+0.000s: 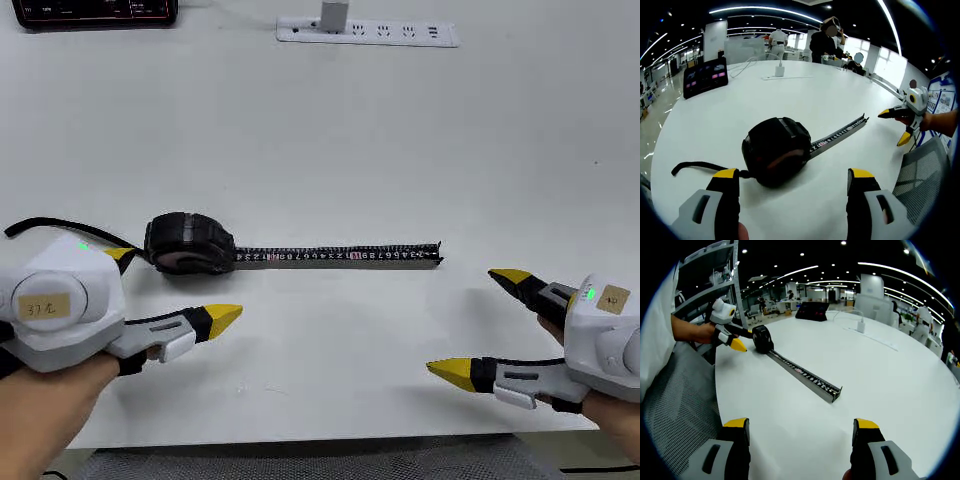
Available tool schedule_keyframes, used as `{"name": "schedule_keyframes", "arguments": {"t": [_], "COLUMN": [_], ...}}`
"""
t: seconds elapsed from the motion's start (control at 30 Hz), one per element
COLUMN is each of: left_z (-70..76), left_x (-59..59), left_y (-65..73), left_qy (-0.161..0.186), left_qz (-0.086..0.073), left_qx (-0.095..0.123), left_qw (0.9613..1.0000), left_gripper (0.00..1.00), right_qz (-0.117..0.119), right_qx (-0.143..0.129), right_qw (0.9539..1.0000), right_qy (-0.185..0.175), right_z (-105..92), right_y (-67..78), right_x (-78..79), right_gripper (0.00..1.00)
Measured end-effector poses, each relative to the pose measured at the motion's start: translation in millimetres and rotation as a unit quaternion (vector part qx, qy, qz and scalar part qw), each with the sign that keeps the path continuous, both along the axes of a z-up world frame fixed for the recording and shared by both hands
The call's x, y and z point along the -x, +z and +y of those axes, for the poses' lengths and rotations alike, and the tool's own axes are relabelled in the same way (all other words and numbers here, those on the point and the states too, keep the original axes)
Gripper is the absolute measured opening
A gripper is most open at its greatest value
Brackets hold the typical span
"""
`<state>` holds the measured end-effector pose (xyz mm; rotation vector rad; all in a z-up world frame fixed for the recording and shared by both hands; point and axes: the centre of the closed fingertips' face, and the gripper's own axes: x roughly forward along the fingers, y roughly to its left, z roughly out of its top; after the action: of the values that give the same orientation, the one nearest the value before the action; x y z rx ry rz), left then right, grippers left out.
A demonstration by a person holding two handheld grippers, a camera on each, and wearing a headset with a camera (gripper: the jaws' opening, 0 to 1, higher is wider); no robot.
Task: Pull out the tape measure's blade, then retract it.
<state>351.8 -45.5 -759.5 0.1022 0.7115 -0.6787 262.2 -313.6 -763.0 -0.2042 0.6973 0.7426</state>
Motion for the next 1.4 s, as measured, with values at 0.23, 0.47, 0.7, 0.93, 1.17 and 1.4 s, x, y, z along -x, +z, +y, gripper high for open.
{"name": "schedule_keyframes", "arguments": {"t": [0.23,0.47,0.7,0.93,1.17,1.4], "left_z": [-7.1,-11.7,-13.2,-11.3,-7.6,-3.7], "left_x": [-5.4,-7.4,-12.3,-19.5,-30.0,-34.8], "left_y": [1.4,2.8,2.6,1.9,-0.8,-2.7], "left_qy": [0.011,0.024,0.056,0.105,0.148,0.182], "left_qz": [-0.001,-0.002,-0.004,-0.007,0.0,-0.002], "left_qx": [0.012,0.024,0.027,0.03,0.035,0.032], "left_qw": [0.9999,0.9994,0.9981,0.994,0.9884,0.9828], "left_gripper": [0.85,0.84,0.83,0.81,0.74,0.7], "right_qz": [0.0,-0.001,0.002,0.001,-0.004,-0.008], "right_qx": [0.001,0.004,0.008,0.011,0.018,0.028], "right_qw": [1.0,1.0,0.9999,0.9997,0.9992,0.9982], "right_qy": [0.001,0.005,0.01,0.022,0.035,0.051], "right_z": [-0.6,-0.5,0.5,0.7,-0.8,-3.0], "right_y": [-0.7,-1.1,-3.1,-3.6,-3.4,-1.1], "right_x": [-1.6,-2.8,-4.1,-10.4,-20.6,-31.2], "right_gripper": [0.83,0.82,0.77,0.7,0.62,0.55]}}
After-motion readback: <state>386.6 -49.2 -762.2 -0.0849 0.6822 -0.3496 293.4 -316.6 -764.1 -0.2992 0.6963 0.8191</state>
